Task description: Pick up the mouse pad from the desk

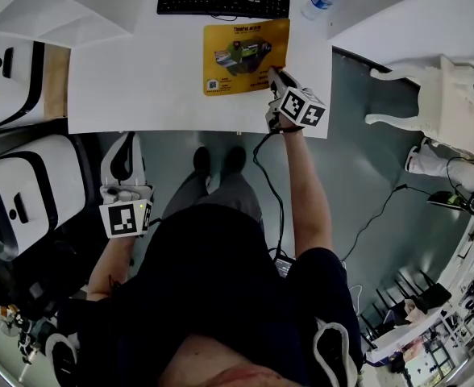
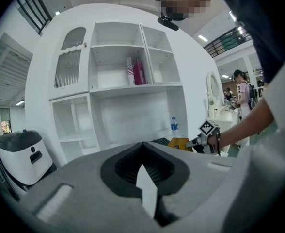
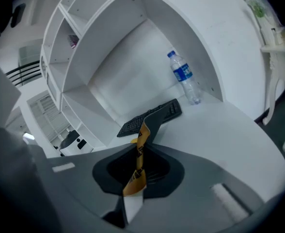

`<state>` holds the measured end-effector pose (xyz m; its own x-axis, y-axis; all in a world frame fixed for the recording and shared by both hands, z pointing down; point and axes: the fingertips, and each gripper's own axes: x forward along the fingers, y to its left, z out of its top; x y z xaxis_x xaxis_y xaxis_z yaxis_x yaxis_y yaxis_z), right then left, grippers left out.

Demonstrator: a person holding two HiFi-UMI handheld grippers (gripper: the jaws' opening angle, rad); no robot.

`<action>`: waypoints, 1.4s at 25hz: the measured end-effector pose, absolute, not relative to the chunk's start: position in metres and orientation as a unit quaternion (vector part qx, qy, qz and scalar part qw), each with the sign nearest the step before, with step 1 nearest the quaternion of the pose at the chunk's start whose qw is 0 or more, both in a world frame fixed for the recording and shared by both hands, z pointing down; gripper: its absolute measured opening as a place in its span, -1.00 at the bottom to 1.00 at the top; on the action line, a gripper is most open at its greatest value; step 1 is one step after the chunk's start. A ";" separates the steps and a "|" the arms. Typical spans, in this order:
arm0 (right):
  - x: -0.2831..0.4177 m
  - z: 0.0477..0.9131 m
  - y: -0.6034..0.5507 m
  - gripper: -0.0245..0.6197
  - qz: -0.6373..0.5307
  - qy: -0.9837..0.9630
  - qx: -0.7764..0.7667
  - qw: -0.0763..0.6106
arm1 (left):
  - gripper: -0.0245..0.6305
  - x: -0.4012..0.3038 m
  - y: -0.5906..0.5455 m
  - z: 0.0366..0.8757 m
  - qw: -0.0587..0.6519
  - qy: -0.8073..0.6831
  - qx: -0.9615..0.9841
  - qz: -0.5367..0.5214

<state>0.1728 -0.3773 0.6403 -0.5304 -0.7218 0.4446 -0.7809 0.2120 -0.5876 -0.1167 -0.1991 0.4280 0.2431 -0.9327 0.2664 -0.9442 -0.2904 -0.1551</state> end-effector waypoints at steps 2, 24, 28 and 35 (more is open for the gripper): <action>0.165 0.622 -0.377 -0.87 0.377 -0.793 0.477 0.039 | -0.93 -0.117 -0.198 0.426 0.018 -0.596 0.788 0.152; 0.130 0.457 -0.377 -0.87 0.111 -0.870 0.469 0.102 | -0.93 -0.122 -0.189 0.411 0.003 -0.599 0.790 0.129; 0.132 0.426 -0.375 -0.87 0.074 -0.871 0.473 0.111 | -0.93 -0.124 -0.187 0.409 0.002 -0.598 0.791 0.127; 0.133 0.380 -0.365 -0.87 0.009 -0.870 0.474 0.132 | -0.93 -0.123 -0.186 0.404 -0.004 -0.597 0.794 0.118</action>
<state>0.1335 -0.3655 0.3796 -0.5151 -0.8232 0.2385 -0.8280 0.5499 0.1097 -0.1230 -0.1858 0.4037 0.2593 -0.9483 0.1827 -0.9465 -0.2872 -0.1472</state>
